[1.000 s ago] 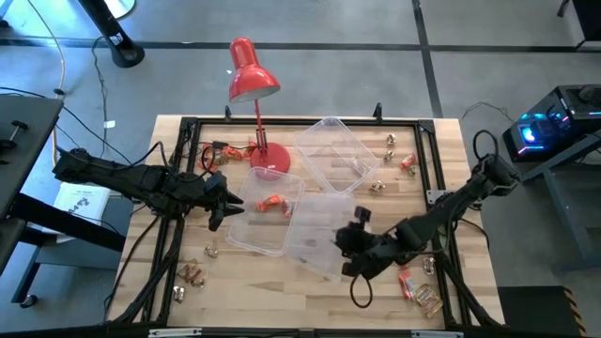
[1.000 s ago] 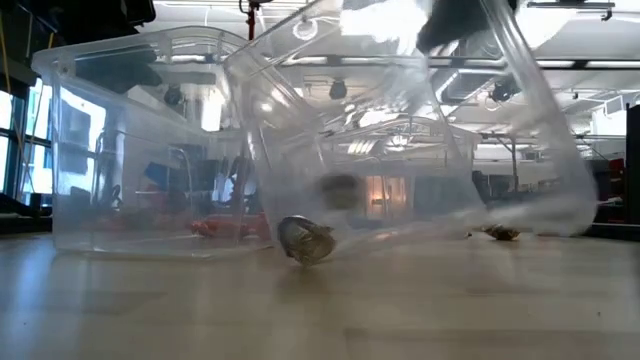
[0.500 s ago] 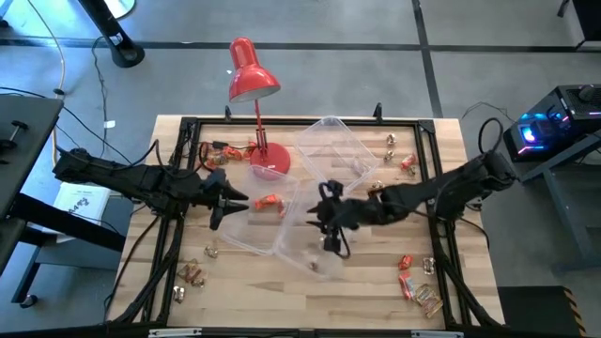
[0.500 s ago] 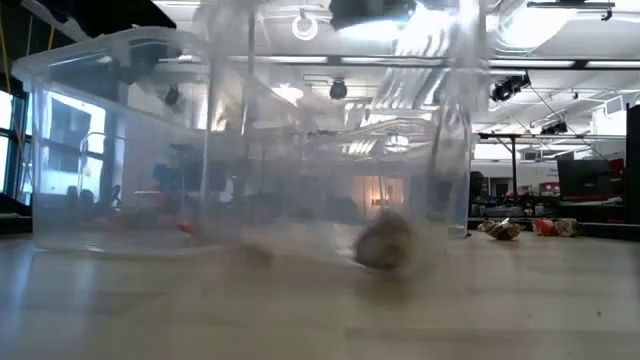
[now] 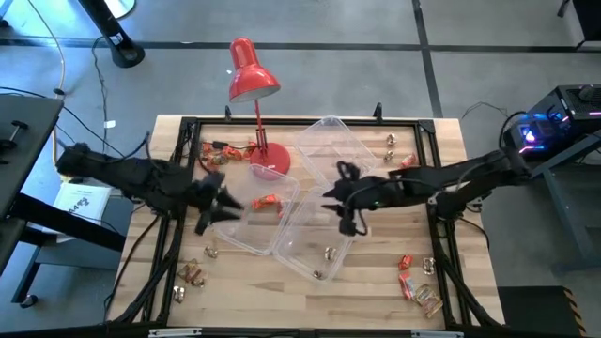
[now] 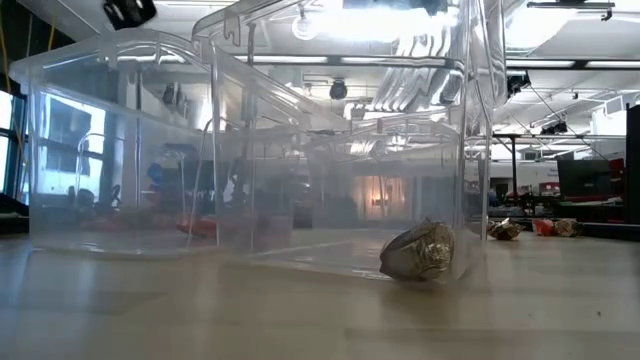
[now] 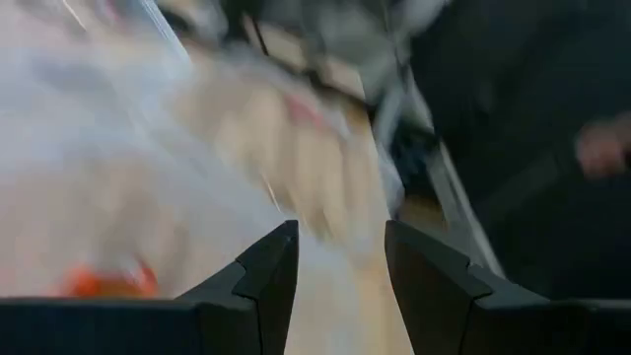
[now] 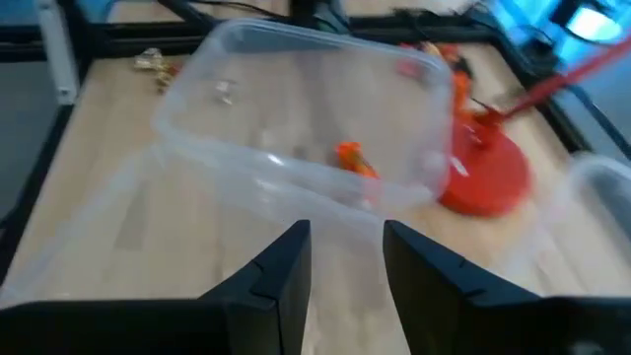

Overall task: Sort candy
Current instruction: Put the gold candy into the bottom left transparent bin

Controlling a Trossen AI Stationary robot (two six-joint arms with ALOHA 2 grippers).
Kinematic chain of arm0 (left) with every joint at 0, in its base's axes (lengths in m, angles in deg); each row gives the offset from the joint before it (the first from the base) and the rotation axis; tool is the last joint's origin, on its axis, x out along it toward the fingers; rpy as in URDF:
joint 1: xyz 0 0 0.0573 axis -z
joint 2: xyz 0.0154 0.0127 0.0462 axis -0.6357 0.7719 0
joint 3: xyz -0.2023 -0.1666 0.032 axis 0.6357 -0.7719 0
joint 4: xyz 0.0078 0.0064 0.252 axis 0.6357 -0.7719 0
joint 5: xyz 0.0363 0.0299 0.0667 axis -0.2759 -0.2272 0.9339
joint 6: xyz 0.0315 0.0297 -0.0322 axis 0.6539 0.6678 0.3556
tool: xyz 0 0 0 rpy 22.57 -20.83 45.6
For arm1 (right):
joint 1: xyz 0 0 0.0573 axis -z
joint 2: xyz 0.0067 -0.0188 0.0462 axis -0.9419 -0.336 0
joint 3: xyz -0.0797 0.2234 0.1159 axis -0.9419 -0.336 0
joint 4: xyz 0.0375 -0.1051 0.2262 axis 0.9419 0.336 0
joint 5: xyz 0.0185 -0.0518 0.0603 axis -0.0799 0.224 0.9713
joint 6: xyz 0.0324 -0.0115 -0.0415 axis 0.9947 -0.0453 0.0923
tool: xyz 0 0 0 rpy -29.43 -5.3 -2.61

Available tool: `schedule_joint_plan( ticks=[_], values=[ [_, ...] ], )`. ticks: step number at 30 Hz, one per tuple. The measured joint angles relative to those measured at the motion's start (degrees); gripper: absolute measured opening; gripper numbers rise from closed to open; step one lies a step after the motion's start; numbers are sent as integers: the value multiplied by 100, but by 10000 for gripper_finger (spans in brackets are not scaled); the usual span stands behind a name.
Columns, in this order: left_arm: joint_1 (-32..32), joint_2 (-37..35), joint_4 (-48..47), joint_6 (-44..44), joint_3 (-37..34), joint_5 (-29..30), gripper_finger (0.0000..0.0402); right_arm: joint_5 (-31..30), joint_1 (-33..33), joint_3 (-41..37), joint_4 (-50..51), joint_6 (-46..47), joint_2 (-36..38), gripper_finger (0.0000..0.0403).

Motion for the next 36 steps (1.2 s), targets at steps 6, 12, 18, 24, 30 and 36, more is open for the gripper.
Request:
schedule_joint_plan(
  ticks=[6,12,18,24,30,36],
  values=[
    [1412,1275,-2276,-509,1028,-603,145,-528,-110,0,918,553,426,124],
    [2822,2337,-2795,-1194,915,-416,145,-707,-161,-2,1154,651,470,124],
    [3268,2913,-2790,-1762,415,462,145,-715,-154,-2,1153,605,470,124],
    [3207,2945,-2676,-3164,-315,453,145,-676,-159,-2,1184,665,470,124],
    [3228,2918,-2428,-3437,-614,777,145,-684,-159,-2,1209,690,470,124],
    [3228,2958,-2158,-3431,-711,1010,145,-684,-159,-2,1212,721,469,124]
  ],
)
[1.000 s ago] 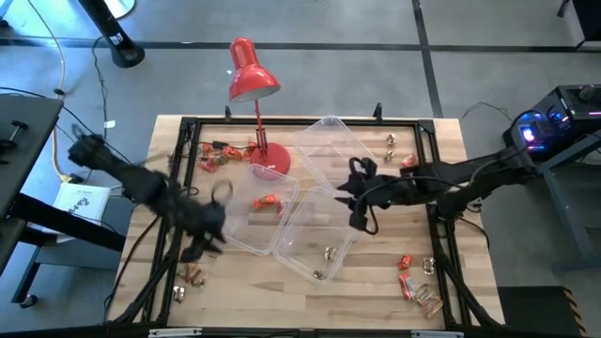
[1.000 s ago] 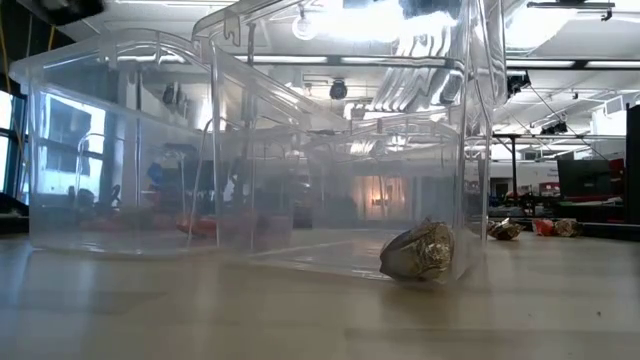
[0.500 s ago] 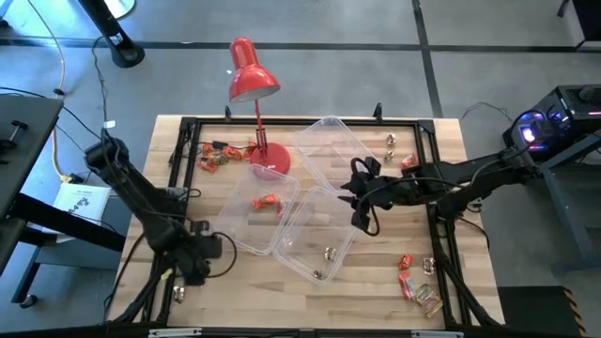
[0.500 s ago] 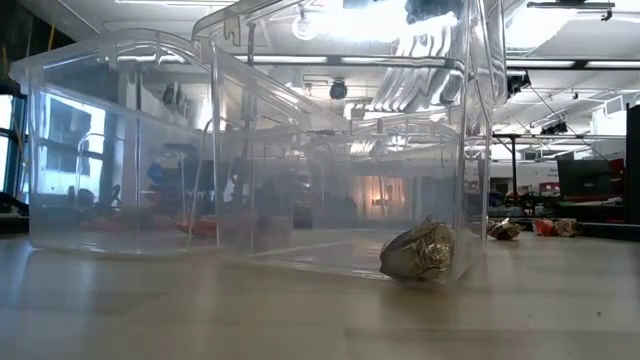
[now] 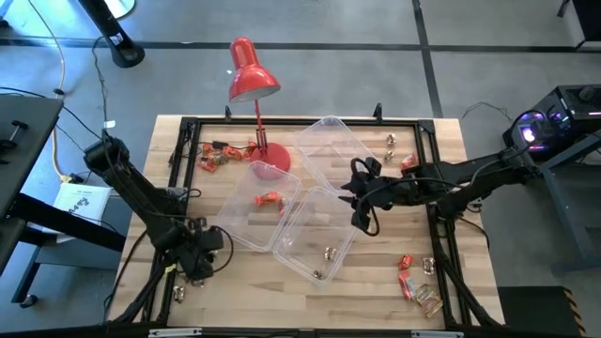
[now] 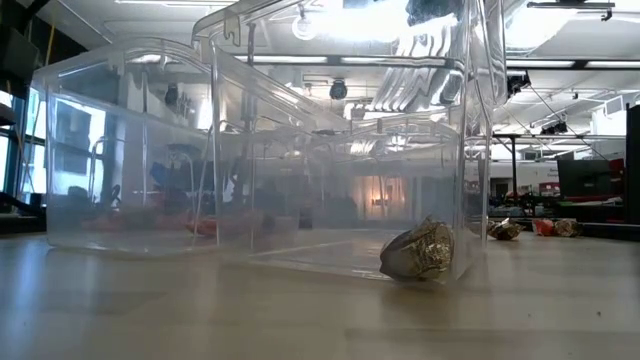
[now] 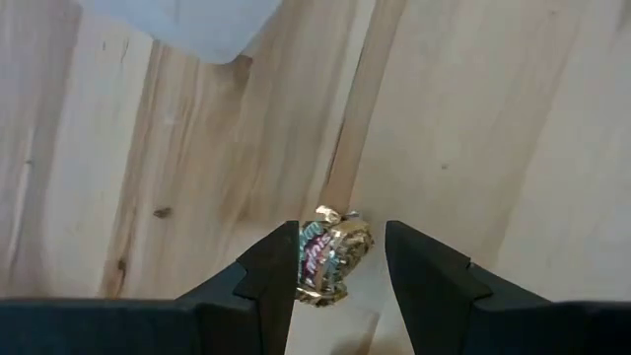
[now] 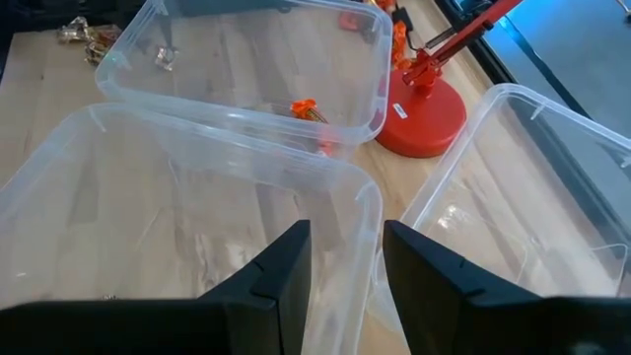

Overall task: Sort candy
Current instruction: Put the gold candy into the bottom left transparent bin

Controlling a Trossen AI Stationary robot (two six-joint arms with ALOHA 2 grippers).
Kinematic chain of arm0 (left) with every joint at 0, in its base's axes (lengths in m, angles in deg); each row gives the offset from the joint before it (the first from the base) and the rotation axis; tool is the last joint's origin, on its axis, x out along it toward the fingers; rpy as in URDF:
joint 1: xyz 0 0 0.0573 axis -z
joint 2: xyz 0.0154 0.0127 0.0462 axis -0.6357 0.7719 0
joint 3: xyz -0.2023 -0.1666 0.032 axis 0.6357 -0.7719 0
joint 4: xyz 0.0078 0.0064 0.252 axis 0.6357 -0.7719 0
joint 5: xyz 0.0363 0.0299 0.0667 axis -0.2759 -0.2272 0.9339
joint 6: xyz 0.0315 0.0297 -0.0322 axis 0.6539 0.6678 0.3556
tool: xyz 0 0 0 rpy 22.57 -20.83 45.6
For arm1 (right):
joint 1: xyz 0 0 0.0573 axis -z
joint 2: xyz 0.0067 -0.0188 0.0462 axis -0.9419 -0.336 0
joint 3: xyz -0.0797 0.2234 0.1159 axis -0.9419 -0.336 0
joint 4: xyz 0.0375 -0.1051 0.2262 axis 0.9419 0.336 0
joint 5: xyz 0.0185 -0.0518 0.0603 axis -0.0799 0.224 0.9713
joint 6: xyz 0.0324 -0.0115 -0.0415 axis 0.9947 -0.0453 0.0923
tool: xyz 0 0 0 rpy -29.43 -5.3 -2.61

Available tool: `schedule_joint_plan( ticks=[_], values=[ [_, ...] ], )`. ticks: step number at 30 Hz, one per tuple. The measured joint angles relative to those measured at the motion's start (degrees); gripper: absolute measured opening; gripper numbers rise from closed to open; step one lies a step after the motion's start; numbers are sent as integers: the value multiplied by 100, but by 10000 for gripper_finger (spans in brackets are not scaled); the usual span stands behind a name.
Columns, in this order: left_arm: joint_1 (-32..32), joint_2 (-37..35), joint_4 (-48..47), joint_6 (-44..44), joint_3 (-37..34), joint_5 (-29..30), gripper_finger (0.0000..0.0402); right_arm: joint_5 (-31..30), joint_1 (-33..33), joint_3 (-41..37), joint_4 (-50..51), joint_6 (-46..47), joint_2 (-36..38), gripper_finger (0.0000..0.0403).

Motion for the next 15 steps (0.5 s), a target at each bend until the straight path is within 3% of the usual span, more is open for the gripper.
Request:
schedule_joint_plan(
  ticks=[7,15],
  values=[
    [1,127,-35,64,0,-13,145,-2,0,-2,0,78,-1,124],
    [238,339,73,304,-25,-451,145,-7,0,-2,4,78,-1,124]
  ],
)
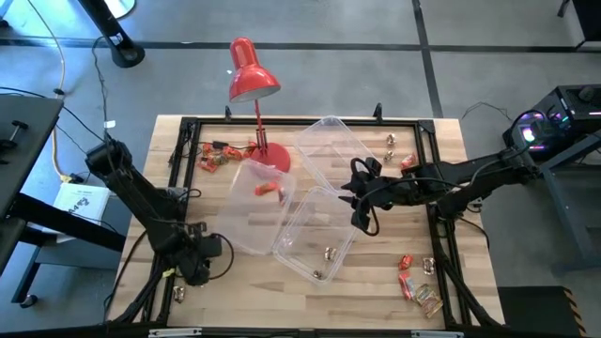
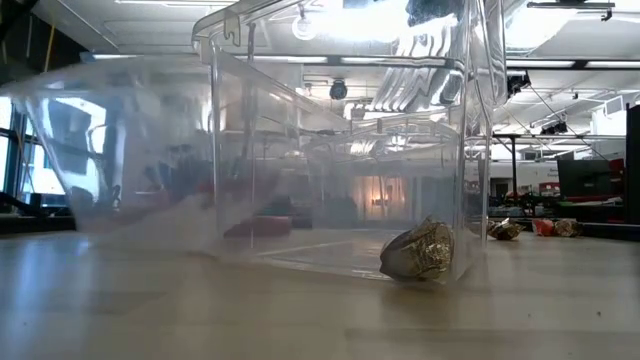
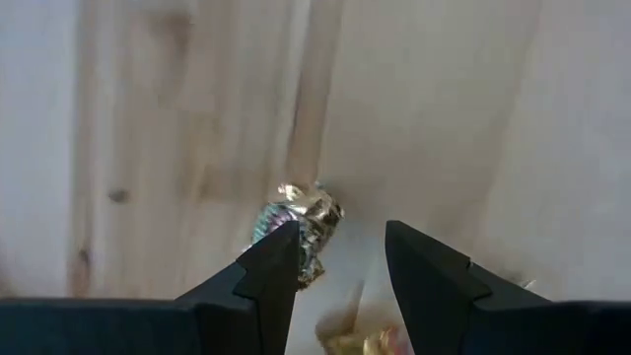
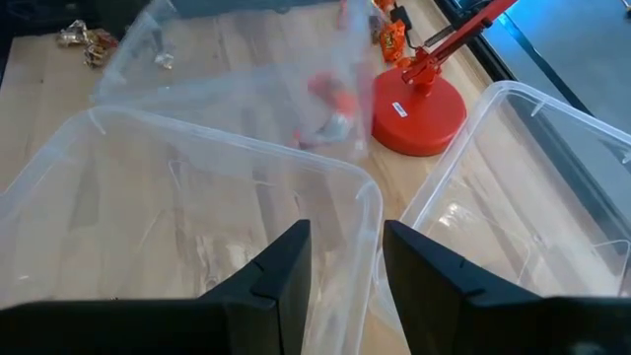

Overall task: Sort candy
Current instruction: Put the gold candy into the bottom left transparent bin

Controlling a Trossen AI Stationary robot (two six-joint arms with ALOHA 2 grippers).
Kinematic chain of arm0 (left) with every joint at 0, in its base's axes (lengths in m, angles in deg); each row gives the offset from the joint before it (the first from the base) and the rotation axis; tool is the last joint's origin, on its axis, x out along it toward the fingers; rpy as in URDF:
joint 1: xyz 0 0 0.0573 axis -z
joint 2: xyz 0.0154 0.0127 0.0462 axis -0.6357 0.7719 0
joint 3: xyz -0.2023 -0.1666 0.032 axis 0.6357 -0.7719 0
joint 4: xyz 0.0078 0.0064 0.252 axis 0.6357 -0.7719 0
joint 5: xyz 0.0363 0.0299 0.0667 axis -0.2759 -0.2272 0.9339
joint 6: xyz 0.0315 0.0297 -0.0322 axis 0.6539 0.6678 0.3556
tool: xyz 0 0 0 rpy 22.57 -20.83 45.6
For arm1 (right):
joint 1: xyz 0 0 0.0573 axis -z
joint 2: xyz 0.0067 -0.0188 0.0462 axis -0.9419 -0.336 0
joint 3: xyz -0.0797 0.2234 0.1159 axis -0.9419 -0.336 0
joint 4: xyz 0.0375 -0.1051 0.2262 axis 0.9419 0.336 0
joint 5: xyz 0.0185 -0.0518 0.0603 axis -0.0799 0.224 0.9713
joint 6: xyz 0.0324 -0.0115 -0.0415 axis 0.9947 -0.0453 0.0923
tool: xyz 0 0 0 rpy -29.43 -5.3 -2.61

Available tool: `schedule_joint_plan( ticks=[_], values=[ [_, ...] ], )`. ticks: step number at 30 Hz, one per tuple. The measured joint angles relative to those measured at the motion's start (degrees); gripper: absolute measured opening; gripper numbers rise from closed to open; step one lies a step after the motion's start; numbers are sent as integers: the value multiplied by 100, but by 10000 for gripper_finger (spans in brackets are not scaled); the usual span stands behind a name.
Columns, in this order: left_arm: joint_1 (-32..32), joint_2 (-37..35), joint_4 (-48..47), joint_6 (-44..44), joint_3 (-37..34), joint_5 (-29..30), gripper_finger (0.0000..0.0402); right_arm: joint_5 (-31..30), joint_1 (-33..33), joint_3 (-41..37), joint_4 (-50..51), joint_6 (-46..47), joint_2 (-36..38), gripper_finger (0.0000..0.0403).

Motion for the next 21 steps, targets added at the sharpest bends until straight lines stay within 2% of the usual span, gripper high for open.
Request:
schedule_joint_plan(
  ticks=[11,17,21],
  values=[
    [-72,60,-34,-298,-10,-7,145,-2,2,0,4,0,0,124],
    [-70,-33,-267,-293,-1,-98,145,-2,0,-2,4,0,0,124],
    [-70,-31,-411,-70,-1,75,145,-2,2,0,4,0,0,124]
  ],
)
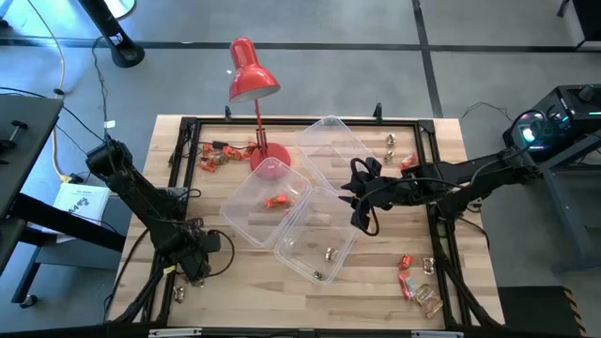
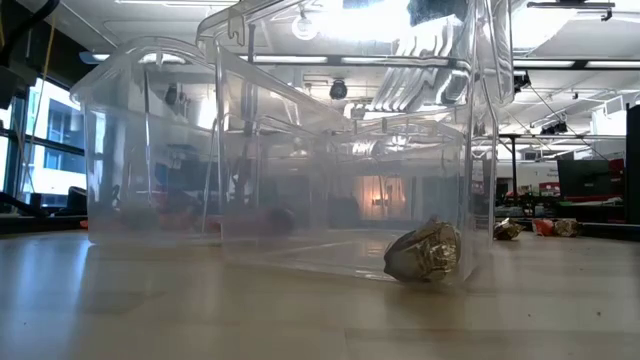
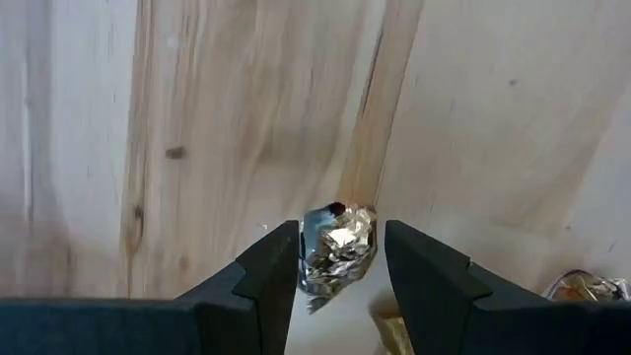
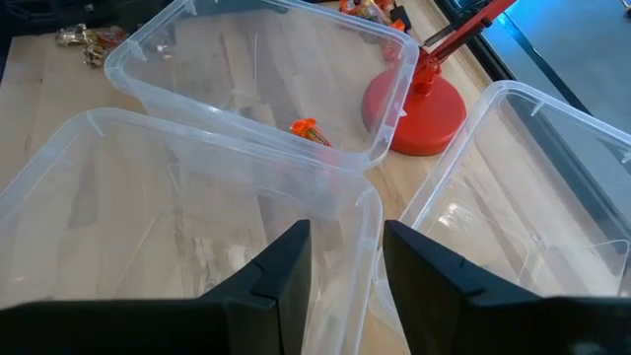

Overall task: Sort candy
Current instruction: Put the gold candy into the bottom left transparent bin

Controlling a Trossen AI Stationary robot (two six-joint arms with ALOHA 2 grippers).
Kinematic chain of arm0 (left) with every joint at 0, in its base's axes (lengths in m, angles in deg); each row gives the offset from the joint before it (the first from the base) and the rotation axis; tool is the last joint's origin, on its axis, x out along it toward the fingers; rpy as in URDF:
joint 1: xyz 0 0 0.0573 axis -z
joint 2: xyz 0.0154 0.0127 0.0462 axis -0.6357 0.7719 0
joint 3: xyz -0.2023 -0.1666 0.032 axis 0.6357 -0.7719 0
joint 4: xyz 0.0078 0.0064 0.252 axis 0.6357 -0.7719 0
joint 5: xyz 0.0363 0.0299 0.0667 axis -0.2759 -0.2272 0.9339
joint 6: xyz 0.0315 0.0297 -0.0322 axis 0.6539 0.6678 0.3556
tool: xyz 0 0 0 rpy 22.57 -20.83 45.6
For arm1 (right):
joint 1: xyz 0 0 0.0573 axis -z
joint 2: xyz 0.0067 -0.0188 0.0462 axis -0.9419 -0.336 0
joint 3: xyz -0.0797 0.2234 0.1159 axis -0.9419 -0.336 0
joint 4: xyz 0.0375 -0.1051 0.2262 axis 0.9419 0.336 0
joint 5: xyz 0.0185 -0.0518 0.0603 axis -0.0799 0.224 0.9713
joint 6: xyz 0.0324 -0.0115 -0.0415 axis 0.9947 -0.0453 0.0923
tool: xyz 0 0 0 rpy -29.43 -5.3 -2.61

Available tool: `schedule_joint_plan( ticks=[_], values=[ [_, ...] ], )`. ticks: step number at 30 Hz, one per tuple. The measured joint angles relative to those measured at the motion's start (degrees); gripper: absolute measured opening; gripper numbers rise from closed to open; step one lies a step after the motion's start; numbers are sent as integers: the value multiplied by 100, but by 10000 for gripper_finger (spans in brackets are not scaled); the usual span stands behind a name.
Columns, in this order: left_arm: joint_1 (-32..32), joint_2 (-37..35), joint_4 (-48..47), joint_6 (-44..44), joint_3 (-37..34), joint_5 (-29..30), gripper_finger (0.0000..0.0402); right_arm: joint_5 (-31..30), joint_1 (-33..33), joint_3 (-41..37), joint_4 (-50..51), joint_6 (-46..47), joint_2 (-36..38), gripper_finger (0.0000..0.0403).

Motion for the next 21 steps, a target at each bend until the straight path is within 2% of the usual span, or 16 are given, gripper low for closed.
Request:
schedule_joint_plan(
  ticks=[3,7,11,14,19,21],
  values=[
    [0,19,-57,350,1,116,145,0,-1,-2,0,0,0,124],
    [0,176,-265,346,2,305,144,0,-2,-2,-2,13,0,124],
    [14,405,-127,404,2,-56,128,2,0,-2,-2,3,0,124],
    [73,567,-137,491,2,-306,98,2,-2,-2,5,0,0,124],
    [96,647,-154,414,2,-479,14,2,-2,-2,9,0,0,124],
    [85,583,-170,253,2,-492,8,2,-2,-2,11,0,-2,124]
  ],
)
